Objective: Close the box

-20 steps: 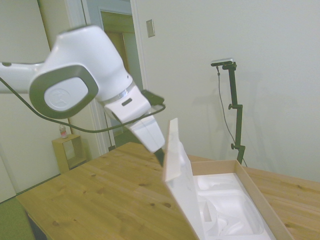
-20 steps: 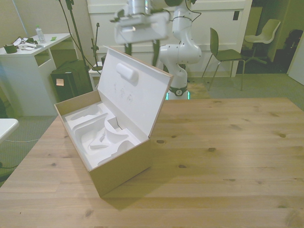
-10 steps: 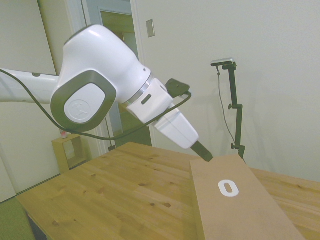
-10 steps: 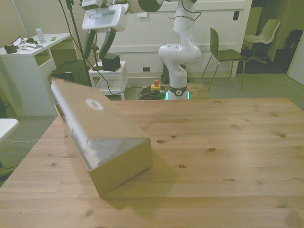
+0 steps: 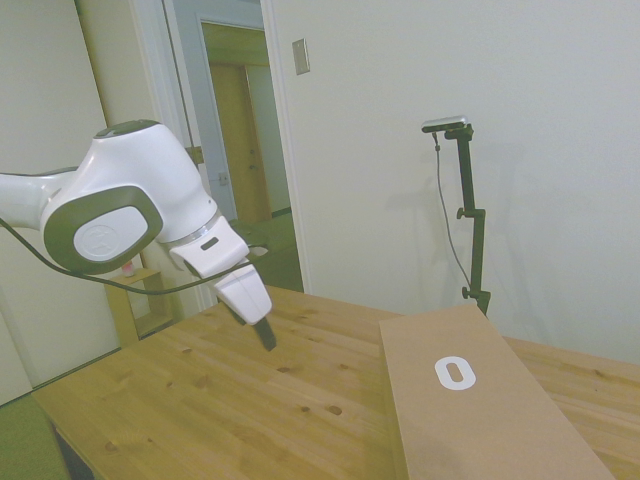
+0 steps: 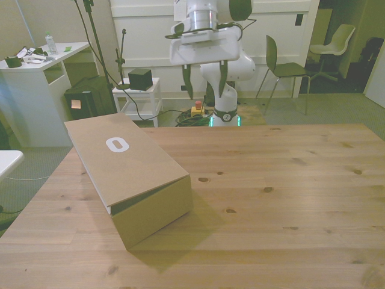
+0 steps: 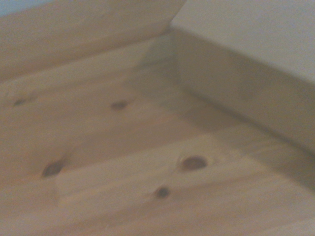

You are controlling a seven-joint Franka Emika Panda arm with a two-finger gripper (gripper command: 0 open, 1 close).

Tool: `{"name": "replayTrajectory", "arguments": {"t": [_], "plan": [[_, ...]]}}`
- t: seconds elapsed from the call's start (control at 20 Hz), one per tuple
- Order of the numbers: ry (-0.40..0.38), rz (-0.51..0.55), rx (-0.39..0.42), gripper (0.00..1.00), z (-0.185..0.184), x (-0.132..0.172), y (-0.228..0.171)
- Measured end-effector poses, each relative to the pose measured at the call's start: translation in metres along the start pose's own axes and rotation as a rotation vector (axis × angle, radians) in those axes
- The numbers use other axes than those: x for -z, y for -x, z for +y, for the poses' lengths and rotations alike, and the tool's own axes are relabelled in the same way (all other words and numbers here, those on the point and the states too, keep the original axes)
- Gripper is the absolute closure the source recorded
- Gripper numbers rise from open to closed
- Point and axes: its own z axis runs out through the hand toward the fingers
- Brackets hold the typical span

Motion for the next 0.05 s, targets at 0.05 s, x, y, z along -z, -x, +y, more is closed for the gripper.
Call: {"name": "replayTrajectory", "arguments": {"t": [0.05], "plan": [[0.023, -0.039, 0.034, 0.00, -0.0017, -0.0041, 0.0106]]}}
